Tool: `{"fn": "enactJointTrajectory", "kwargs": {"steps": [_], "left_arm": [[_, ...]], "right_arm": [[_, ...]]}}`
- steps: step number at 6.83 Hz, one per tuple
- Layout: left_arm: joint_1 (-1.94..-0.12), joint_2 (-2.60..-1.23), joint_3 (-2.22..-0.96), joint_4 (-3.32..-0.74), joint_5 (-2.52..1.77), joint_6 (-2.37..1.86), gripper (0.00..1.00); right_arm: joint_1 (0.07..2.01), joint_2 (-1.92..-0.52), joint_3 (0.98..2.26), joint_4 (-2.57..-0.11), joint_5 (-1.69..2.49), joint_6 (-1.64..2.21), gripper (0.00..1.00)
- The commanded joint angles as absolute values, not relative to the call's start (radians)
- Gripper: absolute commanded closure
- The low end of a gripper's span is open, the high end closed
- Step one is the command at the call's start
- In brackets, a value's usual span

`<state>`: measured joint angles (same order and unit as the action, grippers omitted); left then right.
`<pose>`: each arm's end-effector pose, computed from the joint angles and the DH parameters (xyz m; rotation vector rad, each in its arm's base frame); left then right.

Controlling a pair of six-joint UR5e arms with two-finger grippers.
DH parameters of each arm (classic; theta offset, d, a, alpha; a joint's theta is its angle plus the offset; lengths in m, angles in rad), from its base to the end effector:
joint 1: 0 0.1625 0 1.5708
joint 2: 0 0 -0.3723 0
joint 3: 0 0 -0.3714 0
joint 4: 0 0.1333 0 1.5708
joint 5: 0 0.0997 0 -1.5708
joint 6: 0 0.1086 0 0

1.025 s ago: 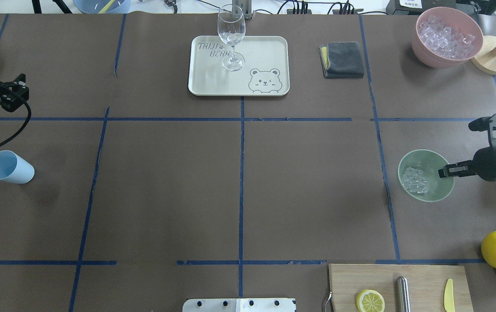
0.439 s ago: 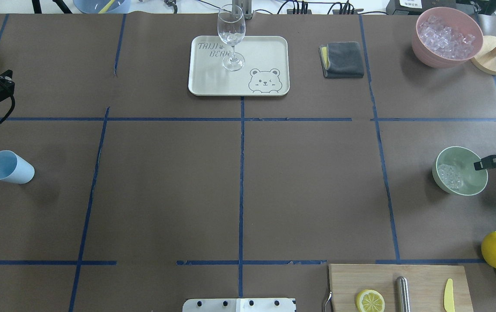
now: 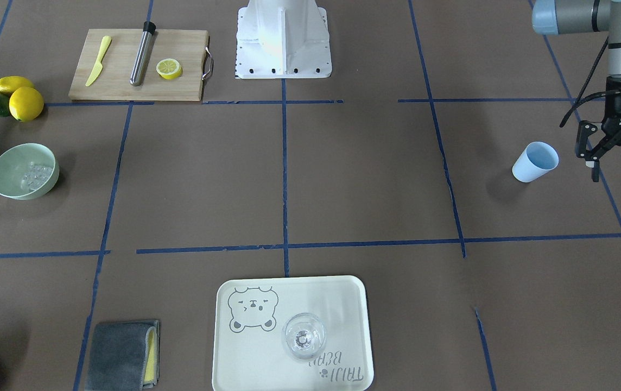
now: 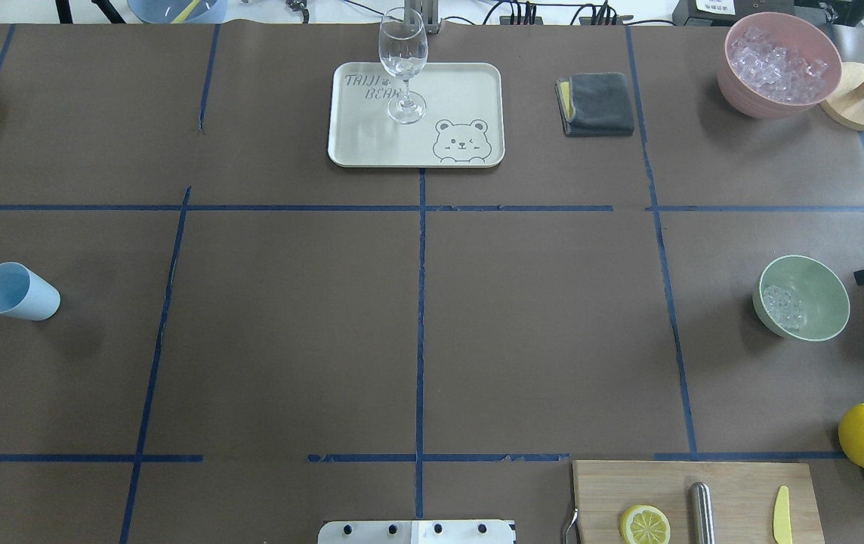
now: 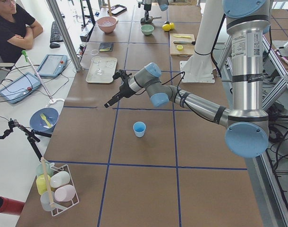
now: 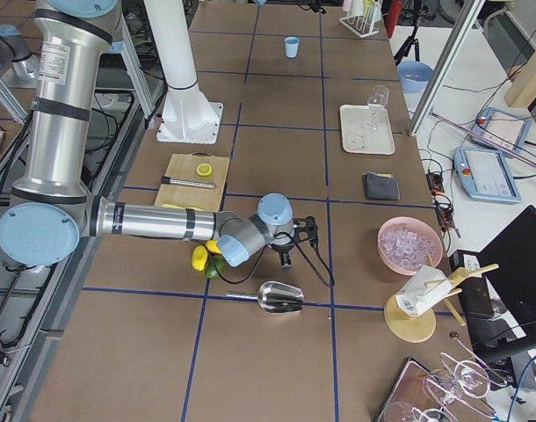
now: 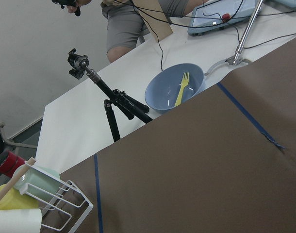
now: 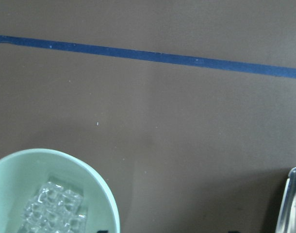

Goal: Pour ice into bowl

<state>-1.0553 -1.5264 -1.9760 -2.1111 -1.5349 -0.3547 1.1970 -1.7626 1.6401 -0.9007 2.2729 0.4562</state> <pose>0.1162 -0.4835 0.3925 0.8318 0.3497 0.1336 -0.0967 -0.4196 0.5922 0.2041 -0.8368 -0.1149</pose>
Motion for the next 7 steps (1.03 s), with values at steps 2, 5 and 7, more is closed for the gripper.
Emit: {"fn": "enactJointTrajectory", "kwargs": {"steps": [2, 5, 7], "left_arm": [[-1.282, -1.623, -1.916, -1.883, -1.864, -0.158, 0.00], [-1.452, -1.667, -1.781, -1.766, -2.097, 0.018, 0.00], [-1.554, -1.631, -1.712, -1.688, -2.249, 0.143, 0.00]], "right_arm": [[1.395, -1.709, 1.849, -1.451, 2.273, 0.040, 0.00], [1.546, -1.608, 1.875, -1.778, 2.331, -0.179, 0.00], [1.545, -1.644, 1.858, -1.769, 2.394, -0.152, 0.00]]}}
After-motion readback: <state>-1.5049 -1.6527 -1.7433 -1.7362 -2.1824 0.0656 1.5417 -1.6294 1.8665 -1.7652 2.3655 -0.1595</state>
